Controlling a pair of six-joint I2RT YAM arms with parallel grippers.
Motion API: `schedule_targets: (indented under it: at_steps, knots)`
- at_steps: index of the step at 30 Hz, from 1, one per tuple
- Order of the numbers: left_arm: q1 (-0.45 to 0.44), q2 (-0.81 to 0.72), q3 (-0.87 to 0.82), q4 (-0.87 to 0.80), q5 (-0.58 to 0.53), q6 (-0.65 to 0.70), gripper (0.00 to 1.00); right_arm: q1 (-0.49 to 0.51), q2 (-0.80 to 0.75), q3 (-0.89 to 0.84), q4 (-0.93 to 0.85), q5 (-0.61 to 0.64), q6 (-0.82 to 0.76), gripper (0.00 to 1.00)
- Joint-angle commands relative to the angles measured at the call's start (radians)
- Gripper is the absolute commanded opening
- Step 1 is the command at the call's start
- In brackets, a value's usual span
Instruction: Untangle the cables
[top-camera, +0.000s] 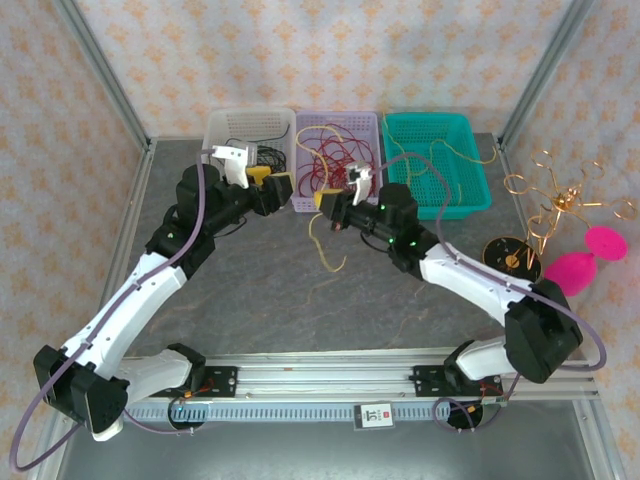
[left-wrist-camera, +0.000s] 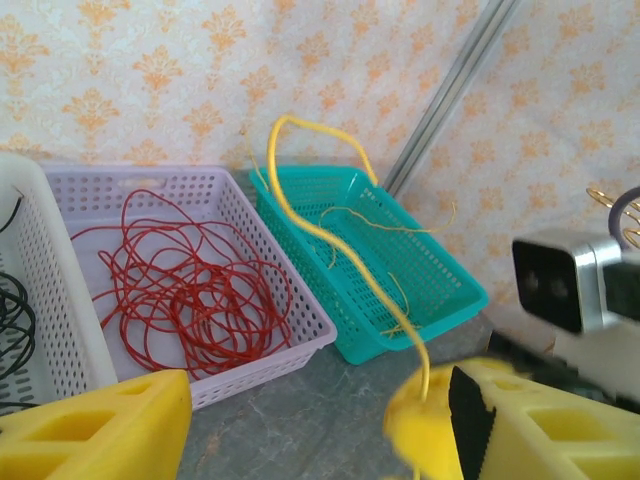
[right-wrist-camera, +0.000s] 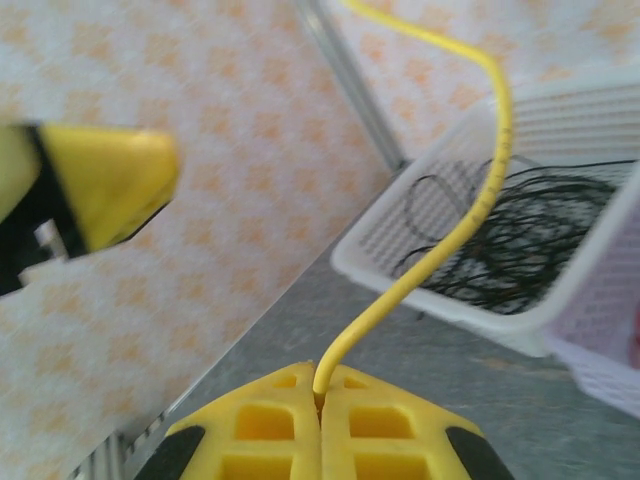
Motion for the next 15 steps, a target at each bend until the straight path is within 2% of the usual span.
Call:
schedule_targets:
  at_steps: [1,4,8,13,15]
  knots:
    - [0.004,-0.052,-0.011,0.059,0.012,0.001,0.69,-0.049,-0.050,0.080,-0.137,0.068,0.005,0.00]
    - [0.003,-0.076,-0.029,0.049,0.003,0.014,0.68,-0.134,-0.043,0.161,-0.254,0.103,-0.033,0.00]
    - [0.003,-0.103,-0.060,0.030,-0.009,0.018,0.67,-0.303,0.006,0.311,-0.383,0.091,-0.056,0.00]
    - [0.005,-0.140,-0.102,0.026,-0.012,0.007,0.67,-0.440,0.127,0.506,-0.498,0.242,-0.203,0.00]
    - [0.004,-0.156,-0.124,0.032,-0.010,-0.002,0.67,-0.494,0.193,0.563,-0.505,0.248,-0.247,0.00]
